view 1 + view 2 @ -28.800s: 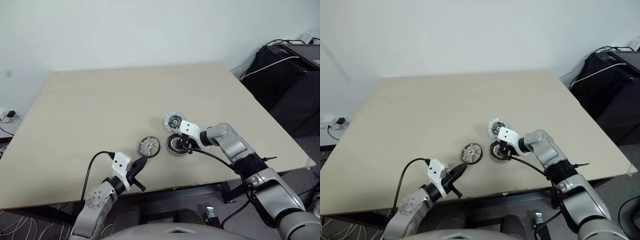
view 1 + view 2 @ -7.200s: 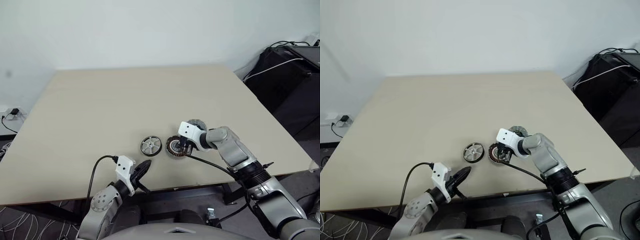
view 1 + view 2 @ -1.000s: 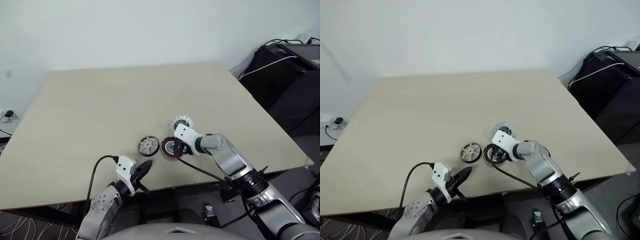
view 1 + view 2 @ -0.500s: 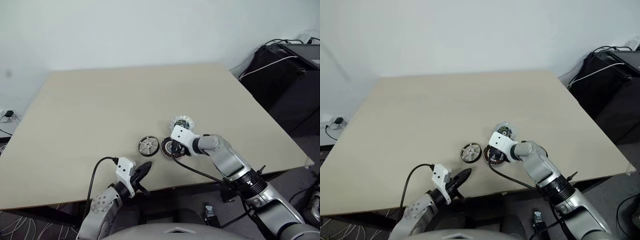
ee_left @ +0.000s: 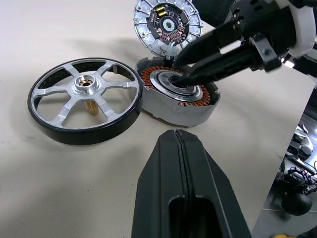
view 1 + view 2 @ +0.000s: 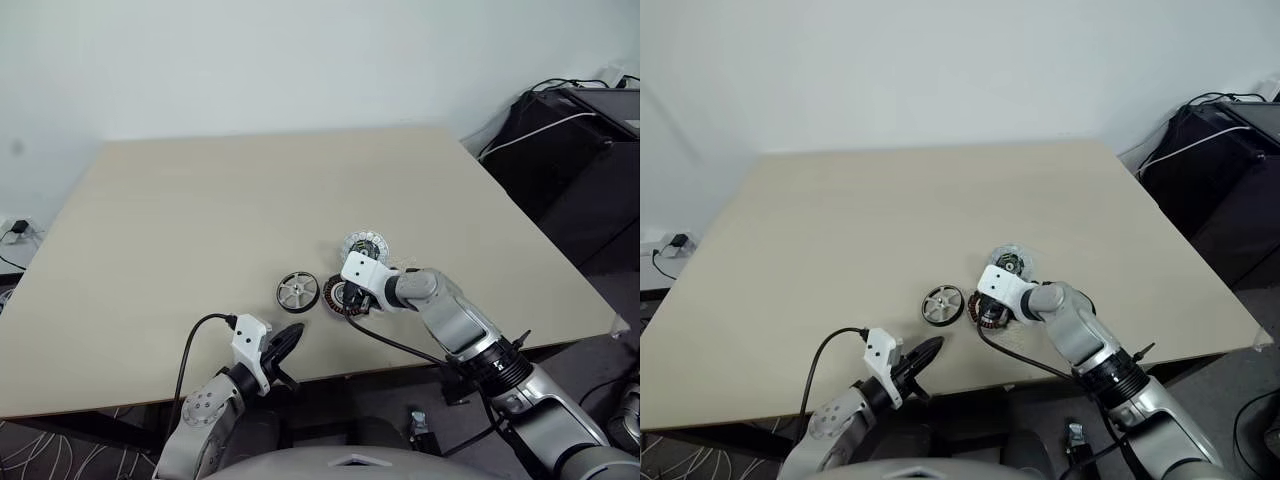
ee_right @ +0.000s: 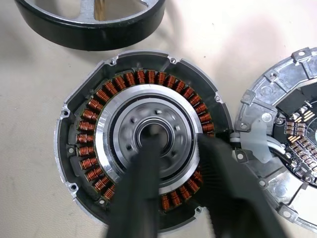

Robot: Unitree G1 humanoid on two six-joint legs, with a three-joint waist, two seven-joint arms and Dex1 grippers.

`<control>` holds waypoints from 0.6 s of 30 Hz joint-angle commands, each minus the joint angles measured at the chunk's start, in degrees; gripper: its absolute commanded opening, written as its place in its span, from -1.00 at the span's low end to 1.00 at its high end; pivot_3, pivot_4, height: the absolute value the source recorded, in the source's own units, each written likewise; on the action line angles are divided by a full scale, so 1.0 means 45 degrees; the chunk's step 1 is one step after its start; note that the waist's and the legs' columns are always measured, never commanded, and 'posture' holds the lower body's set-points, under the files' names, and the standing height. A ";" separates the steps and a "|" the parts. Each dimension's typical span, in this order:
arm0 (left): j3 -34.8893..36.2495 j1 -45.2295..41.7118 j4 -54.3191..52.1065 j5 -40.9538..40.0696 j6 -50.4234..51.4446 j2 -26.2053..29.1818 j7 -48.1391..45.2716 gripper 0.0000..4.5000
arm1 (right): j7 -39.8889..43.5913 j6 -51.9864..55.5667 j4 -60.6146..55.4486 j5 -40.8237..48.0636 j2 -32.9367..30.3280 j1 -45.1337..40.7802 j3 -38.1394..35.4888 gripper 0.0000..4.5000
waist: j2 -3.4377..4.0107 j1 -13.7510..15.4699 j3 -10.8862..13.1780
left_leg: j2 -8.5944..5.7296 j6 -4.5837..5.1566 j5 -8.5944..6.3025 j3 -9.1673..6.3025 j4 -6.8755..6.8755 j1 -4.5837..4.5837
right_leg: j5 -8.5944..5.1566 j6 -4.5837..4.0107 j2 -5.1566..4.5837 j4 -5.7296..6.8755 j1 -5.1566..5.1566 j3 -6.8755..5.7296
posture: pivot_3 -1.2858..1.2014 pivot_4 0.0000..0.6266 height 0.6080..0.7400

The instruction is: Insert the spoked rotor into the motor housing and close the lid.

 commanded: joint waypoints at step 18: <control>0.0002 -0.0133 -0.0417 -0.0129 -0.0064 -0.0047 0.0027 -1.00 | 0.0943 -0.0623 -0.1190 0.1398 0.0061 0.0137 -0.0989 -1.00 | 0.0000 -0.0025 0.0002 | 0.0000 0.0001 0.0000 0.0000 0.0001 -0.0002 | 0.0001 -0.0001 0.0000 0.0001 -0.0003 0.0000 | 0.03 -1.00 1.00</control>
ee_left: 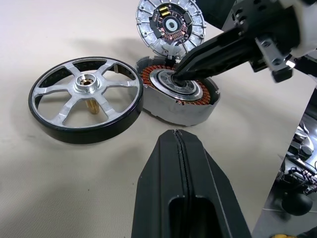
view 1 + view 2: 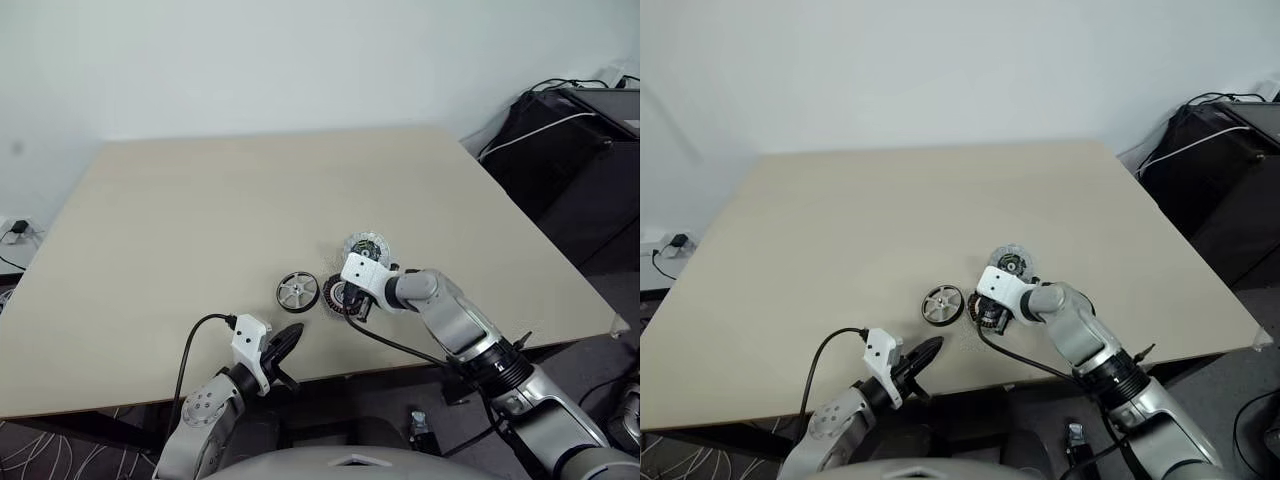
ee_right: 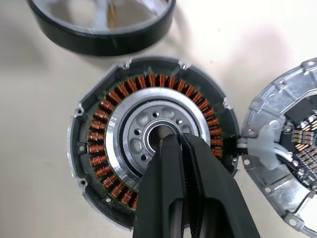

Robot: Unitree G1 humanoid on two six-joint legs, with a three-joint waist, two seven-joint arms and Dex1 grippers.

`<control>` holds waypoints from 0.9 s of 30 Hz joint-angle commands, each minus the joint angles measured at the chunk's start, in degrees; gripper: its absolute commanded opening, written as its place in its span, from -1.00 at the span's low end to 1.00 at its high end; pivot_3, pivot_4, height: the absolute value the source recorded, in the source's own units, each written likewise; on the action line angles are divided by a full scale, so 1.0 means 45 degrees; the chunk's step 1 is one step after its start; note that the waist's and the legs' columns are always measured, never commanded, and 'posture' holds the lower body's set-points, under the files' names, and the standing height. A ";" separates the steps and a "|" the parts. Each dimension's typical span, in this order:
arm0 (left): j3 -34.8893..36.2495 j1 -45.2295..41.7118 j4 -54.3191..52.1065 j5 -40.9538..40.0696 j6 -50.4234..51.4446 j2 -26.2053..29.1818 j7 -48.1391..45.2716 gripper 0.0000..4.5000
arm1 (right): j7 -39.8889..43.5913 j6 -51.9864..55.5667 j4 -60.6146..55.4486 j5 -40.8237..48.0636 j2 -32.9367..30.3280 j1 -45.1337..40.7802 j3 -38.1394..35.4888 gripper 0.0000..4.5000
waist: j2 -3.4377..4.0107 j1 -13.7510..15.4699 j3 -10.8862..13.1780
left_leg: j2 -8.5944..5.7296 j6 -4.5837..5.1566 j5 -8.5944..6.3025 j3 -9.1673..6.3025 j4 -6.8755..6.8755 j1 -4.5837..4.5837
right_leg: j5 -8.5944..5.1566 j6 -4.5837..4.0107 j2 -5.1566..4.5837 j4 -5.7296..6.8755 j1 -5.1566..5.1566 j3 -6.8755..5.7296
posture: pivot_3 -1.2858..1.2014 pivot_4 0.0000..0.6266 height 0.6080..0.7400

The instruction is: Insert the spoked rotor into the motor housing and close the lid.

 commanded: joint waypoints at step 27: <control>-0.0027 -0.0231 -0.0357 -0.0125 -0.0013 -0.0083 -0.0015 -1.00 | -0.1075 0.3807 -0.1413 0.2192 0.0214 -0.0066 -0.1994 -1.00 | 0.0009 0.0006 0.0004 | -0.0002 0.0001 0.0000 0.0000 -0.0002 -0.0004 | 0.0000 -0.0001 -0.0005 0.0003 -0.0006 0.0003 | 0.03 -1.00 1.00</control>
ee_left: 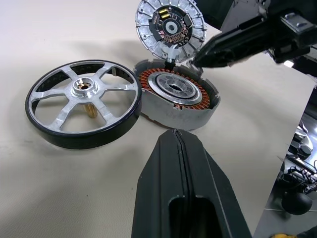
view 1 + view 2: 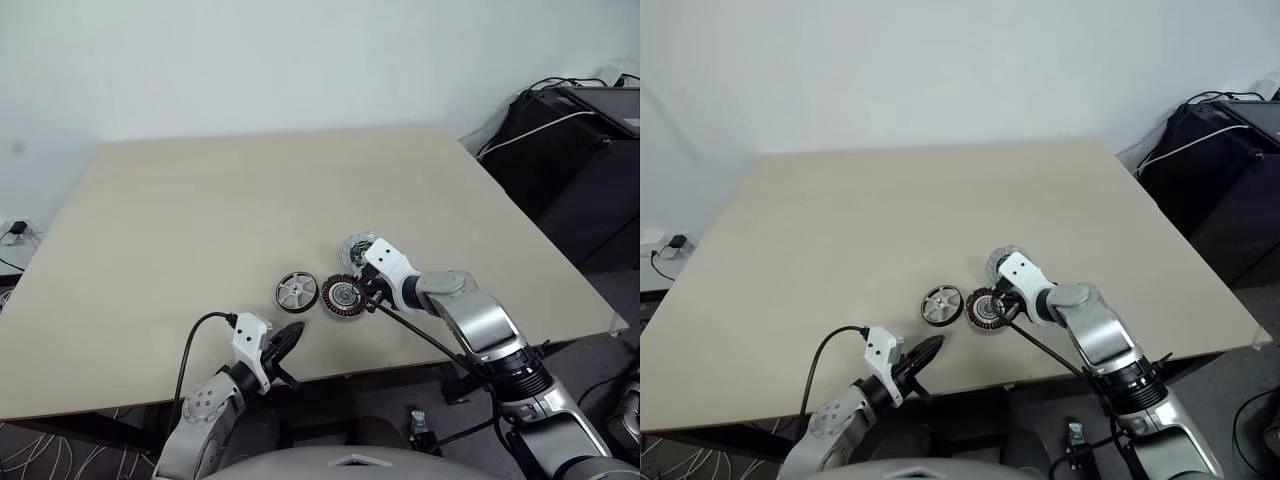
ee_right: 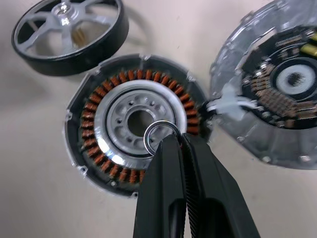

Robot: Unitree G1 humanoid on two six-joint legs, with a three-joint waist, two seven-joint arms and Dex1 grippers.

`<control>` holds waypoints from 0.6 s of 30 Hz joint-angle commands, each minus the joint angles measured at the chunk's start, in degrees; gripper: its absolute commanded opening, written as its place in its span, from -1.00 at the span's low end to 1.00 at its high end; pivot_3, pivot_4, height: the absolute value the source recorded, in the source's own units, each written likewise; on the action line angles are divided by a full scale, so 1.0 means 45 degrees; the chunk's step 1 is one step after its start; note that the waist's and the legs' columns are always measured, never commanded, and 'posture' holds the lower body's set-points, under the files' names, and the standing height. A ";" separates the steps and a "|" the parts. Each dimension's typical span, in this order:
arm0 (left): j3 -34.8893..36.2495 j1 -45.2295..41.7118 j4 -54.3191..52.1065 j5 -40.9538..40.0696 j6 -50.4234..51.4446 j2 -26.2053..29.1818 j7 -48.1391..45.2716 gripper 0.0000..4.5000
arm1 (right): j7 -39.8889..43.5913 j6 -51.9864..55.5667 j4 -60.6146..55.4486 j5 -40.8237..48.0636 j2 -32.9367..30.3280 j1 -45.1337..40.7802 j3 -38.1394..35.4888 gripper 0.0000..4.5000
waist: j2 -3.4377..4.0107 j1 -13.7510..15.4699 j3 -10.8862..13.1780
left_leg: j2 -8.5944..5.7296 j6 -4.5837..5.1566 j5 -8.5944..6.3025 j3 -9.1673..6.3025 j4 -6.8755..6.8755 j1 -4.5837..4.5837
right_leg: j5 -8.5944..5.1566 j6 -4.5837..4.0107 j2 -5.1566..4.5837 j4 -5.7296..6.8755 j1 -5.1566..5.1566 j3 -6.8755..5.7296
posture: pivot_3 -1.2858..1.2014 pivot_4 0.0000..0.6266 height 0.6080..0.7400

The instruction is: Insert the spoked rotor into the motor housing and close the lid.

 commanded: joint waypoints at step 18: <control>0.0044 -0.0007 -0.0167 -0.0102 -0.0336 -0.0184 0.0035 -1.00 | 0.0156 0.0147 0.1081 0.0574 0.0197 -0.1463 0.0775 -1.00 | 0.0000 -0.0004 0.0000 | 0.0000 0.0000 0.0000 0.0000 0.0001 -0.0004 | 0.0000 0.0000 -0.0001 -0.0001 -0.0002 0.0001 | 0.03 -1.00 1.00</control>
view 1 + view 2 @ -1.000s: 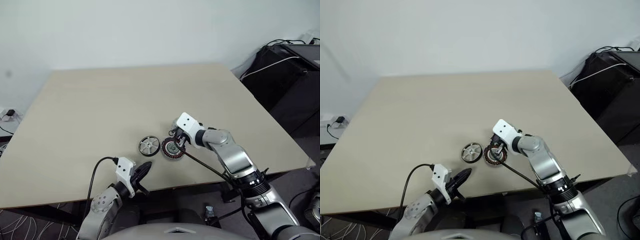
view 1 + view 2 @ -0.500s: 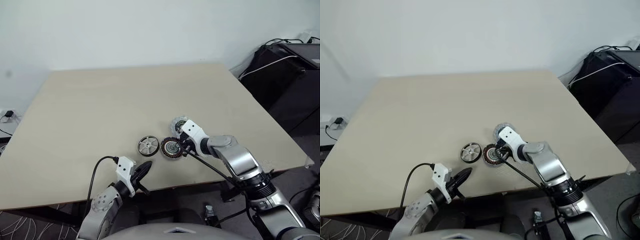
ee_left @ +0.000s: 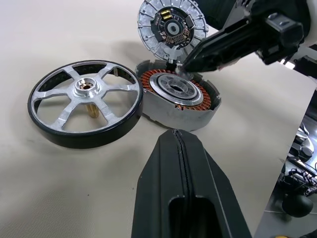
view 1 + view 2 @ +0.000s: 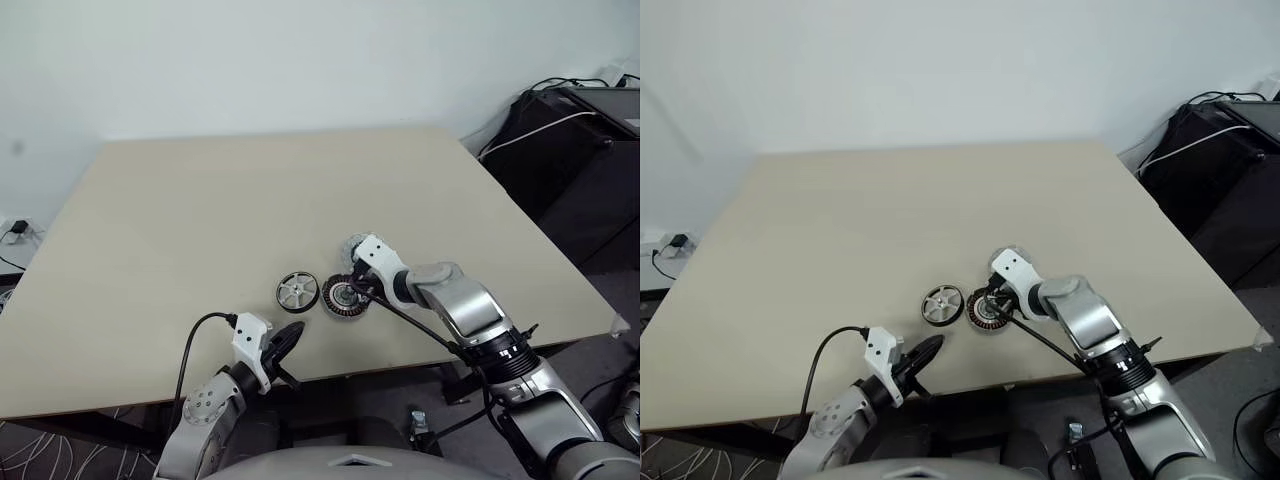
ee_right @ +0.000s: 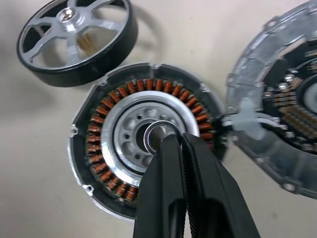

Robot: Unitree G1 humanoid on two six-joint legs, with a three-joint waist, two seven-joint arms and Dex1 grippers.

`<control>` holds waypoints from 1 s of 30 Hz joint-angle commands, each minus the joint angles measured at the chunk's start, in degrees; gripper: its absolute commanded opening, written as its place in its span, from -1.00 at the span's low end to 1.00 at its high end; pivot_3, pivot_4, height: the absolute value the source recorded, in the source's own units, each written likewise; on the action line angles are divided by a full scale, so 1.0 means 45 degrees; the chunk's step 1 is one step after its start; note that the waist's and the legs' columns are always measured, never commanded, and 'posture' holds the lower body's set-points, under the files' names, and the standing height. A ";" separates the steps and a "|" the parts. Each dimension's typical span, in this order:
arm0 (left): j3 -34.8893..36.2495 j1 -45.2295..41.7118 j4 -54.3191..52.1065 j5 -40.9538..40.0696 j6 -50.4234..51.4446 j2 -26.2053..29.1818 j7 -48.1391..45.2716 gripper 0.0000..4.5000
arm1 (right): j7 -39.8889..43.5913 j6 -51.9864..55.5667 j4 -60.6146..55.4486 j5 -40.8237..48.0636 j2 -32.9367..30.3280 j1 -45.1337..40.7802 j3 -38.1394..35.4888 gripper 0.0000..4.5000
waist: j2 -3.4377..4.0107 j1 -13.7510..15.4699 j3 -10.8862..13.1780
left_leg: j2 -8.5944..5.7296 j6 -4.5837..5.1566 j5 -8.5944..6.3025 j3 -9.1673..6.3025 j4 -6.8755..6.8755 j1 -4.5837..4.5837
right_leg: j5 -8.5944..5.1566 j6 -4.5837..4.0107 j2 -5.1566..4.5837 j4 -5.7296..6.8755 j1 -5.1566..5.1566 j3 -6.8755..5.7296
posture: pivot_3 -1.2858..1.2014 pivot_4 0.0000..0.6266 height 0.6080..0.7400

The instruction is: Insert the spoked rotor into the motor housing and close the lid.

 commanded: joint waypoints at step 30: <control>0.0175 -0.0201 0.0258 -0.0138 -0.0581 -0.0076 -0.0098 -1.00 | 0.0202 -0.0474 0.0419 0.0116 -0.0033 -0.0599 0.0384 -1.00 | 0.0002 -0.0005 -0.0001 | 0.0000 0.0000 0.0000 0.0000 -0.0002 0.0000 | 0.0000 0.0000 -0.0001 0.0000 -0.0002 0.0001 | 0.03 -1.00 1.00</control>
